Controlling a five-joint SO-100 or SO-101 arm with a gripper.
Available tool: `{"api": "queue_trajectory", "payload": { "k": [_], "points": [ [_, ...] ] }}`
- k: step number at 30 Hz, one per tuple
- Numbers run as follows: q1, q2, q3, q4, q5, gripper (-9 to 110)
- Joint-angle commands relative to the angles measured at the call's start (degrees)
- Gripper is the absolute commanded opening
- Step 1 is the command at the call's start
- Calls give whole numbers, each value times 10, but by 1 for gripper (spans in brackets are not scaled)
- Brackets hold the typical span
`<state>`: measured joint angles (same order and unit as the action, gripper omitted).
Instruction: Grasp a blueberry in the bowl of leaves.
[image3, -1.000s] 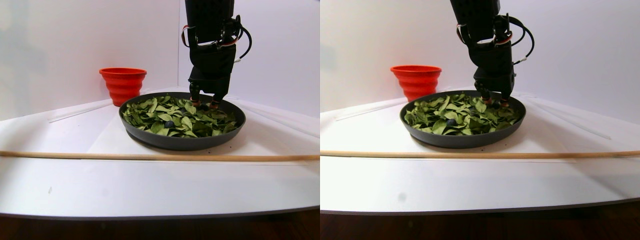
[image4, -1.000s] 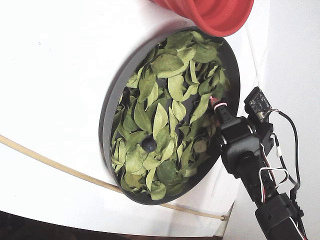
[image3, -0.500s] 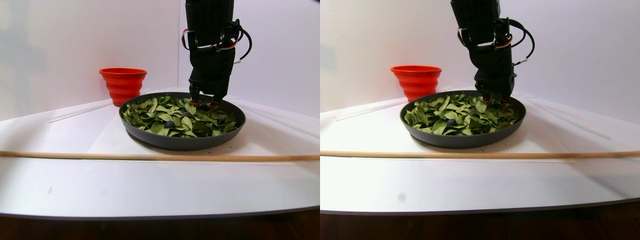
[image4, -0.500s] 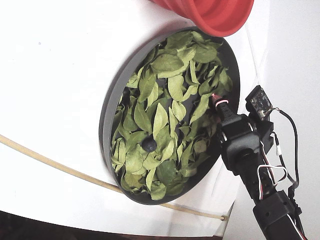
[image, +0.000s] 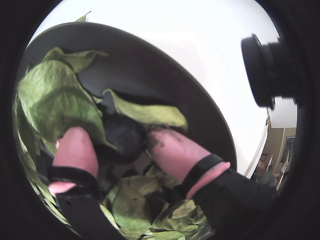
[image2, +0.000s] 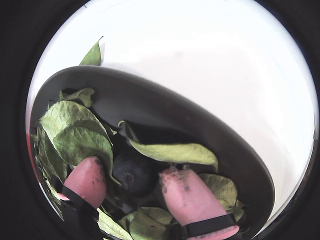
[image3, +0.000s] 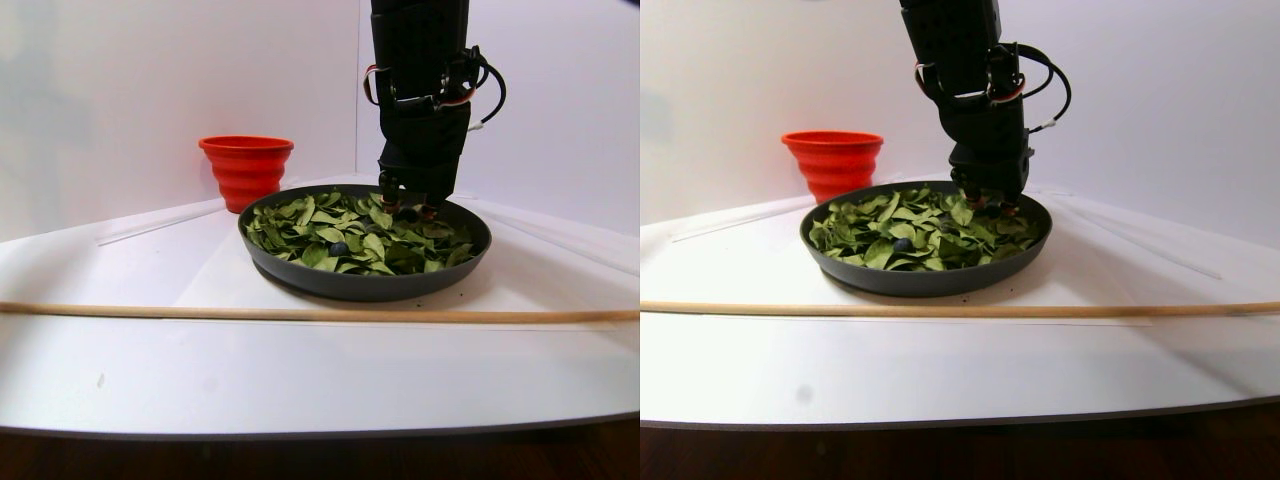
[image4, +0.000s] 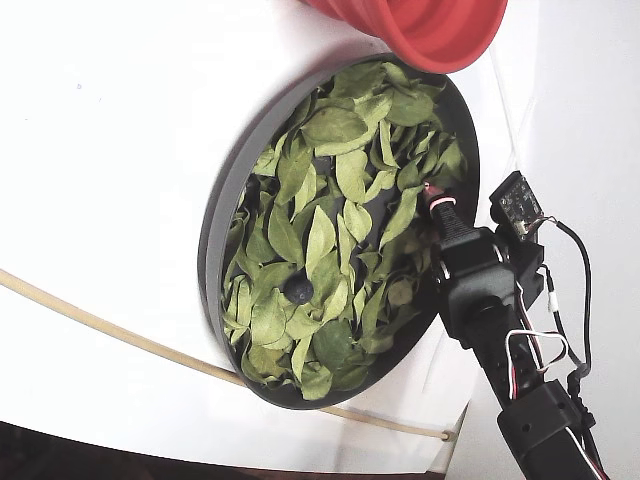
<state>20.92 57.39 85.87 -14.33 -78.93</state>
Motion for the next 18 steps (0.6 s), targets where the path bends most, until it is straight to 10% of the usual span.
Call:
{"api": "queue_trajectory", "payload": {
  "k": [1, 18],
  "points": [
    [8, 3, -6, -6, 15, 21],
    [8, -15, -1, -5, 46, 17]
  ]
}}
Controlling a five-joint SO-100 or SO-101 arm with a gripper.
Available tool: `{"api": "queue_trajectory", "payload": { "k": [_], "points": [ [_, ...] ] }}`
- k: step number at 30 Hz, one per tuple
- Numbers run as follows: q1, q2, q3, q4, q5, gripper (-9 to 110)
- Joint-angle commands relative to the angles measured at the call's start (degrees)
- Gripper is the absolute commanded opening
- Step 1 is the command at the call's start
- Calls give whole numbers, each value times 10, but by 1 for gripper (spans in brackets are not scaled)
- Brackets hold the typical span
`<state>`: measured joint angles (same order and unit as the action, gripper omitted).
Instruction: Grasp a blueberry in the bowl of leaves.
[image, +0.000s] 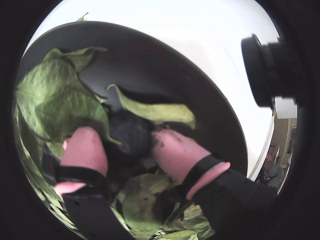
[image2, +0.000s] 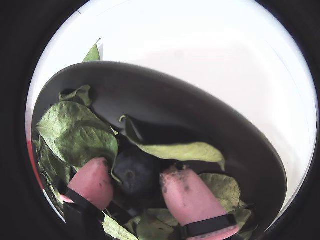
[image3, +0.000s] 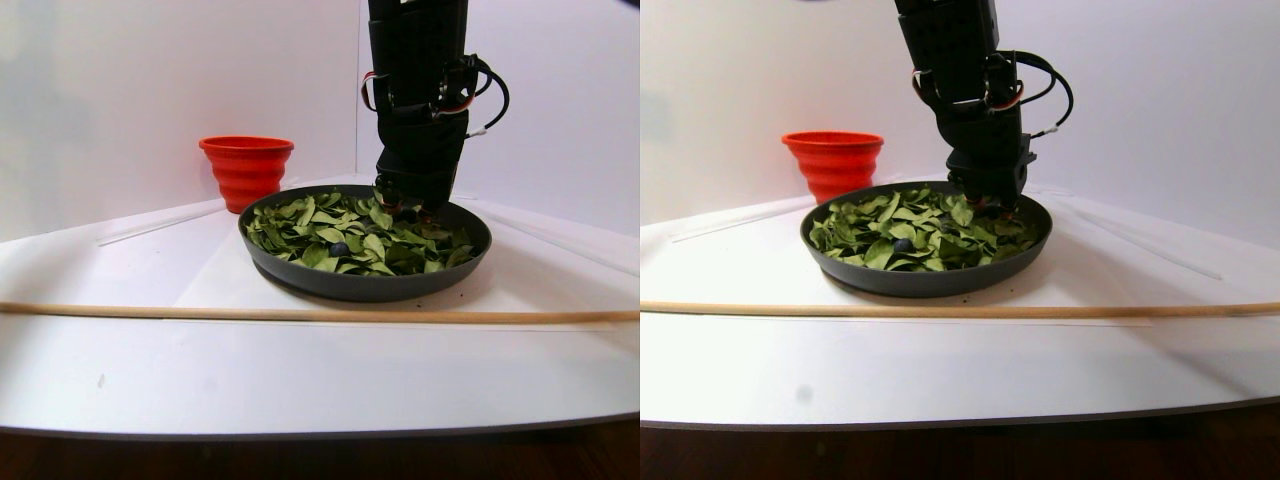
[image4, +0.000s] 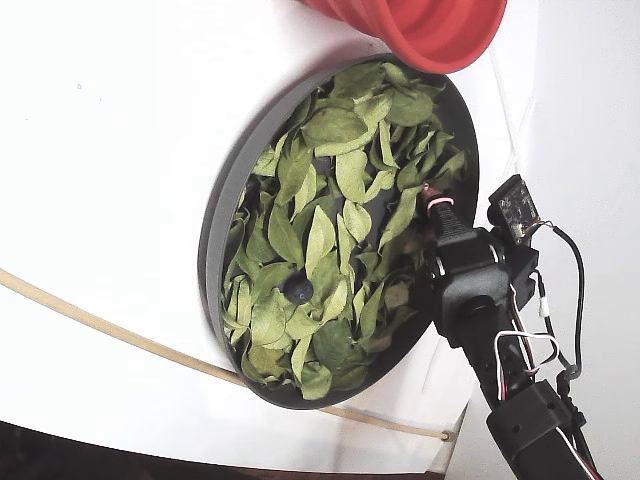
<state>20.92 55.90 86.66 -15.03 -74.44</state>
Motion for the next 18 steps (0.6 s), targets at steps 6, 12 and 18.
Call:
{"api": "queue_trajectory", "payload": {
  "k": [6, 12, 18],
  "points": [
    [7, -2, -12, 2, 2, 16],
    [4, 12, -12, 2, 0, 15],
    [2, 30, -13, 2, -1, 15]
  ]
}}
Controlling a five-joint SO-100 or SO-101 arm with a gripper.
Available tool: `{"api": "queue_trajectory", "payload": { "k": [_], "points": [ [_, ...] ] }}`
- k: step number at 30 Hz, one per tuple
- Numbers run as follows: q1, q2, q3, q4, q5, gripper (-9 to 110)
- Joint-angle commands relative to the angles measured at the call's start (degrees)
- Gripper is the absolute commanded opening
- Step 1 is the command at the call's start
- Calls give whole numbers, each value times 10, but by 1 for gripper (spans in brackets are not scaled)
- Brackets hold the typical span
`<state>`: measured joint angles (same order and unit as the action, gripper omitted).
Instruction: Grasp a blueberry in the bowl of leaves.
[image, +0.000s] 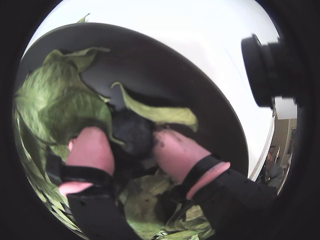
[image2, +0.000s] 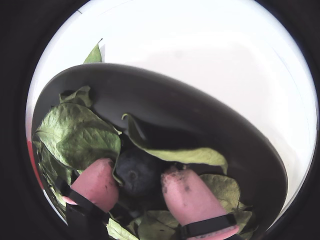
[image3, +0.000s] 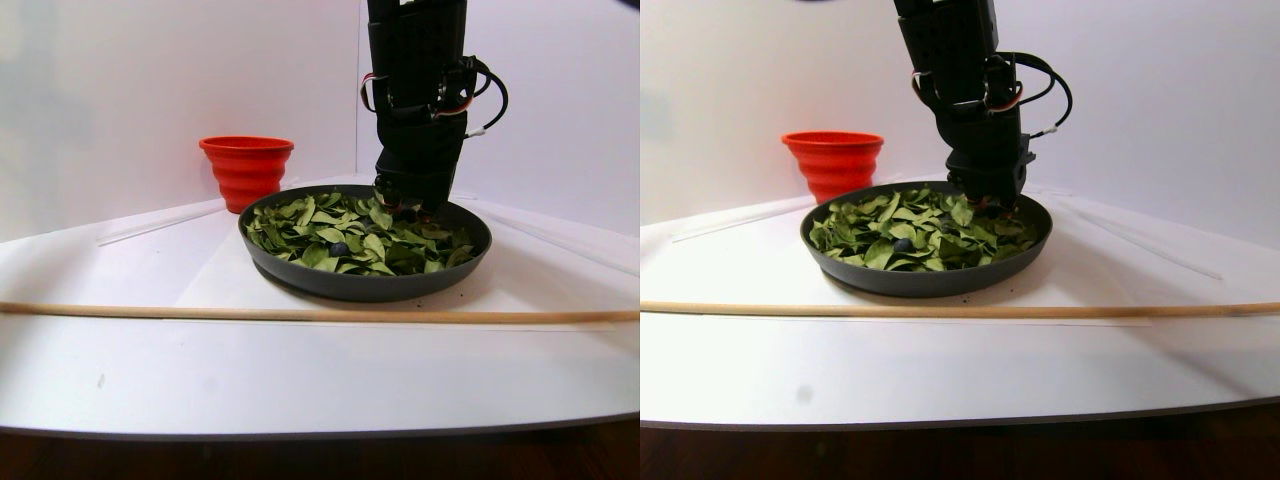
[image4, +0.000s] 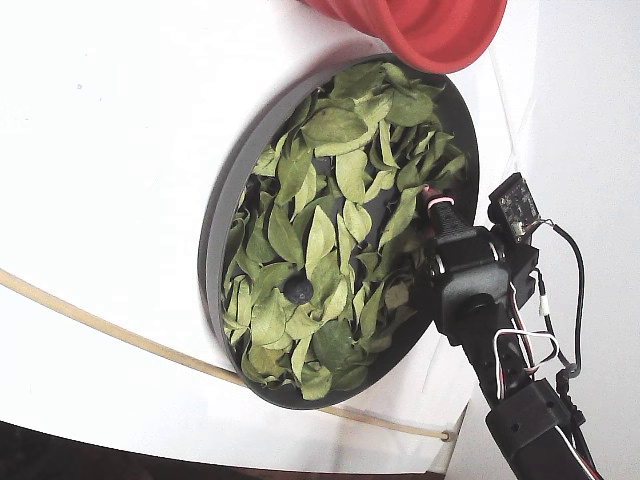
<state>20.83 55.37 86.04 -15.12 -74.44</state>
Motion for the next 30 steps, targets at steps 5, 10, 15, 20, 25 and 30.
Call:
{"api": "queue_trajectory", "payload": {
  "k": [5, 10, 15, 20, 25, 30],
  "points": [
    [-2, 57, -7, 6, 1, 14],
    [-5, 76, -6, 11, 2, 14],
    [-10, 92, -5, 18, 2, 14],
    [-12, 105, -10, 26, 4, 14],
    [-18, 118, -6, 31, 3, 14],
    [-20, 130, 0, 33, 2, 14]
  ]
}}
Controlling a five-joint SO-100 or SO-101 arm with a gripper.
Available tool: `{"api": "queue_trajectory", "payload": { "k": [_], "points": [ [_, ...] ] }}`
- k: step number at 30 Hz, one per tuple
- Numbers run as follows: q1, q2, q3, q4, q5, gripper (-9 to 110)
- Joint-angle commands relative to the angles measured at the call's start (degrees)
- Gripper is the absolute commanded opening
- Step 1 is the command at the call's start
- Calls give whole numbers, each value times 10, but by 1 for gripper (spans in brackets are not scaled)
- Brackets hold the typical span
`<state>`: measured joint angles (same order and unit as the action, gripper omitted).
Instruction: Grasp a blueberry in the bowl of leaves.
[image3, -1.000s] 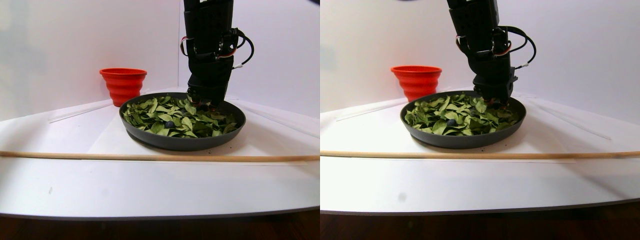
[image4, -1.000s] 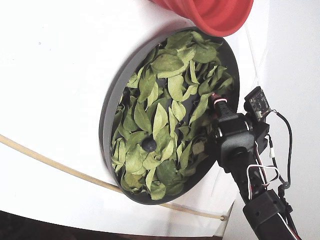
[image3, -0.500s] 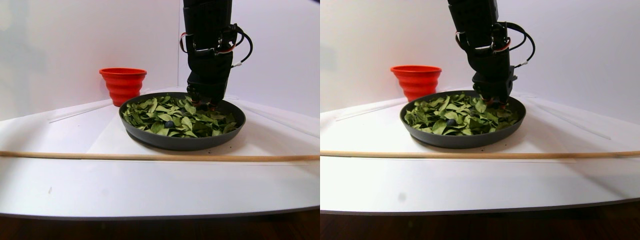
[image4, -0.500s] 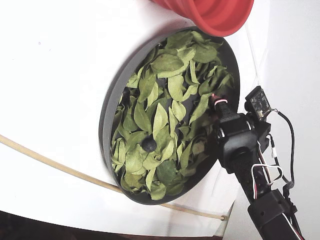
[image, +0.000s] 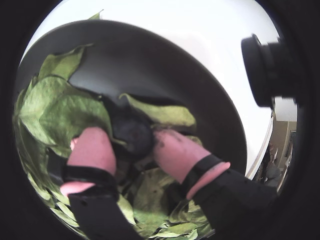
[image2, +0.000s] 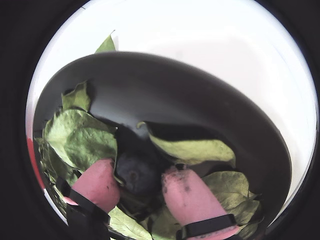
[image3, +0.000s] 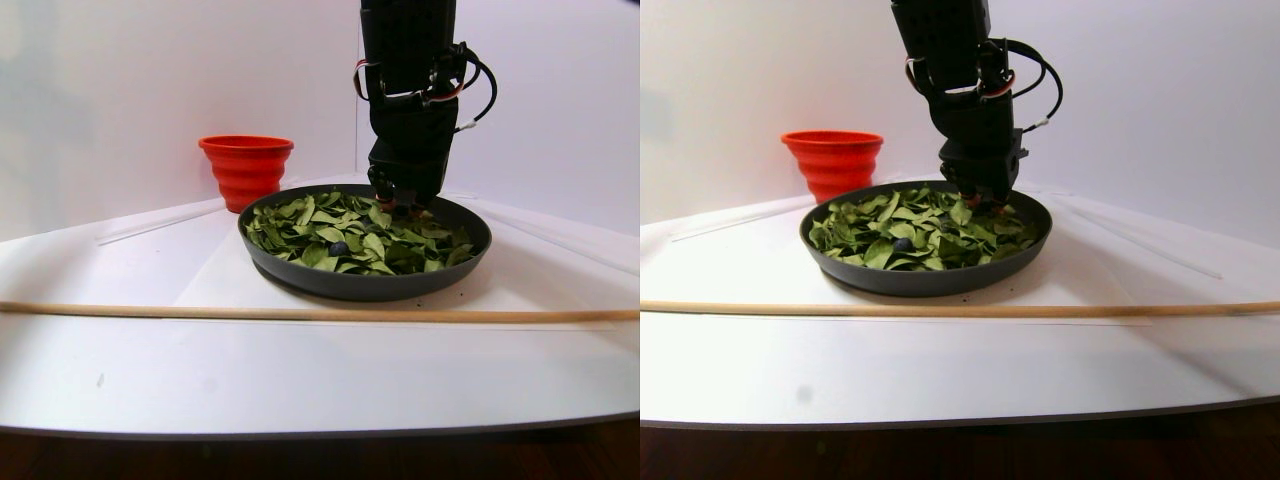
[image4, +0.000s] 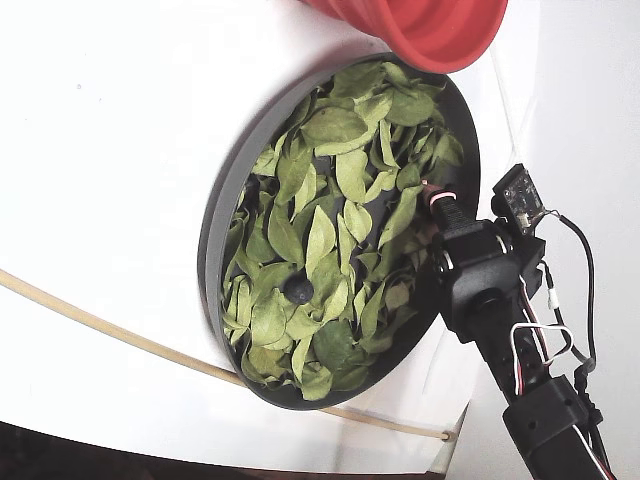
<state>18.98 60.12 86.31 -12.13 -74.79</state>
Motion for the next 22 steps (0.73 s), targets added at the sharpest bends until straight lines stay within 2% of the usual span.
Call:
{"api": "queue_trajectory", "payload": {
  "k": [1, 22],
  "points": [
    [-2, 86, -1, 4, 4, 14],
    [-20, 149, 44, 27, -16, 14]
  ]
}}
